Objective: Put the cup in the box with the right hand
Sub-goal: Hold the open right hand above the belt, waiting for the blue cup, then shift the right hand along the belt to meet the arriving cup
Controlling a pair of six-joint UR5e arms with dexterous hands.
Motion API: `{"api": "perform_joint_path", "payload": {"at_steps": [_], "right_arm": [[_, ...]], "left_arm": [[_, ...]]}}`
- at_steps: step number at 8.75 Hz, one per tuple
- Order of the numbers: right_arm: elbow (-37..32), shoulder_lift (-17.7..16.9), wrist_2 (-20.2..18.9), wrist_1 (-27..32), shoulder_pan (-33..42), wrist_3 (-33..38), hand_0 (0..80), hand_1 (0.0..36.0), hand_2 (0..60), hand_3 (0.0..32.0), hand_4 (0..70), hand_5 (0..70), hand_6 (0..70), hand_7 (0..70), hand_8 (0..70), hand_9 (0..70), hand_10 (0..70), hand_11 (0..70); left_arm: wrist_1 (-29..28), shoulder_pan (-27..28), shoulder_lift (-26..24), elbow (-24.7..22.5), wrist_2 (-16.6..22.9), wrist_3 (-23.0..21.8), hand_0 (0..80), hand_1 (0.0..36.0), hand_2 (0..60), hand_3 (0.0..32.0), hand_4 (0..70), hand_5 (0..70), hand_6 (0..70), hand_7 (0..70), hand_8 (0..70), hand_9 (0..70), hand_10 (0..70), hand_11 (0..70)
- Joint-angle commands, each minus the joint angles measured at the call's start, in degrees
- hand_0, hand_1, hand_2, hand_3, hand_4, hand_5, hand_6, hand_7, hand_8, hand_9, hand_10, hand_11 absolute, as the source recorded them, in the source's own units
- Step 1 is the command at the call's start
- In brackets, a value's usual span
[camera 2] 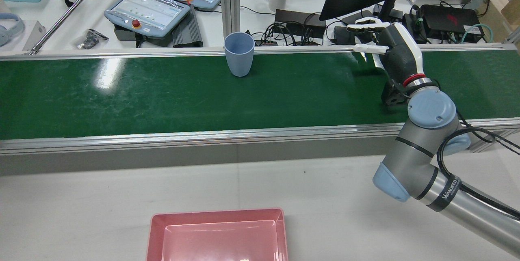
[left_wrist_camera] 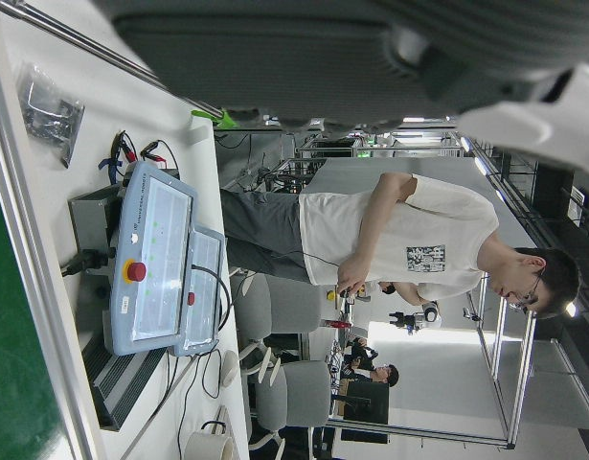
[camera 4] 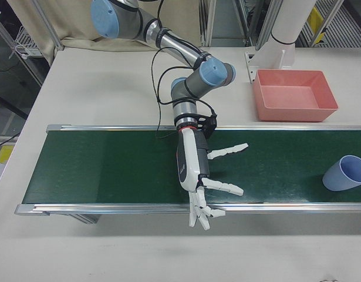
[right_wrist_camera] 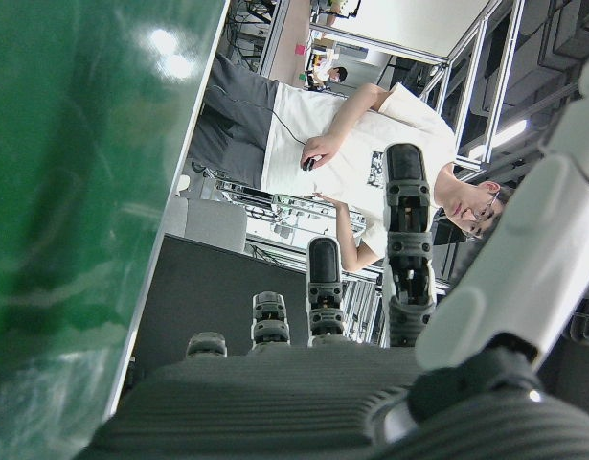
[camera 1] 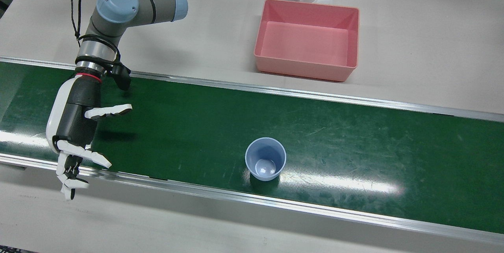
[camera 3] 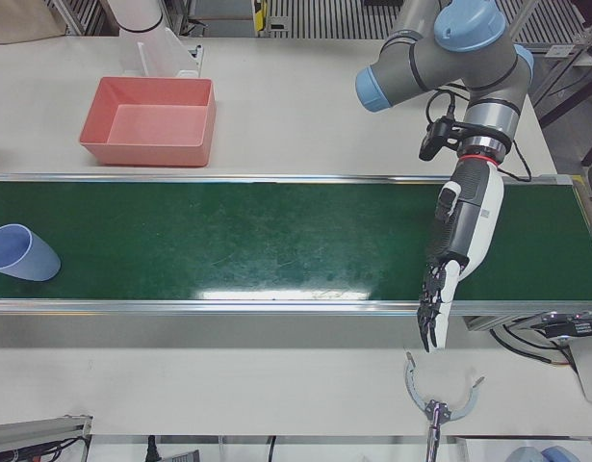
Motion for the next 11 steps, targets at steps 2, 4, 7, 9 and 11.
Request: {"api": "perform_joint_path", "payload": {"at_steps": [2, 4, 7, 9, 11], "right_arm": [[-0.23, 0.55, -0.03, 0.00, -0.17, -1.27, 47.5, 0.0, 0.0, 8.0, 46.2, 0.4, 6.5, 44.0, 3.8, 13.4, 0.0, 0.0], [-0.23, 0.99, -0.12, 0.00, -0.25, -1.70, 47.6, 0.0, 0.0, 8.8, 43.9, 0.6, 6.1, 42.0, 3.7, 12.8, 0.0, 0.0], [-0.15, 0.99, -0.30, -0.18, -0.25, -5.82, 48.0, 0.0, 0.0, 8.6, 43.8, 0.8, 6.2, 42.0, 3.6, 12.8, 0.0, 0.0], [-0.23, 1.17, -0.38, -0.18, -0.34, -8.73, 48.7, 0.0, 0.0, 8.6, 42.1, 1.2, 6.1, 41.1, 3.6, 12.6, 0.0, 0.0], [-0.23, 1.17, -0.38, -0.18, -0.43, -9.61, 49.0, 0.0, 0.0, 8.6, 41.5, 1.3, 6.1, 40.9, 3.5, 12.4, 0.0, 0.0]], "left_arm": [[0.00, 0.00, -0.03, 0.01, 0.00, 0.00, 0.0, 0.0, 0.0, 0.0, 0.0, 0.0, 0.0, 0.0, 0.0, 0.0, 0.0, 0.0], [0.00, 0.00, -0.03, 0.01, 0.09, 0.00, 0.0, 0.0, 0.0, 0.0, 0.0, 0.0, 0.0, 0.0, 0.0, 0.0, 0.0, 0.0], [0.00, 0.00, -0.03, 0.01, 0.00, 0.00, 0.0, 0.0, 0.0, 0.0, 0.0, 0.0, 0.0, 0.0, 0.0, 0.0, 0.0, 0.0], [0.00, 0.00, -0.03, 0.01, 0.09, 0.00, 0.0, 0.0, 0.0, 0.0, 0.0, 0.0, 0.0, 0.0, 0.0, 0.0, 0.0, 0.0], [0.00, 0.00, -0.03, 0.01, 0.09, 0.00, 0.0, 0.0, 0.0, 0.0, 0.0, 0.0, 0.0, 0.0, 0.0, 0.0, 0.0, 0.0]]}}
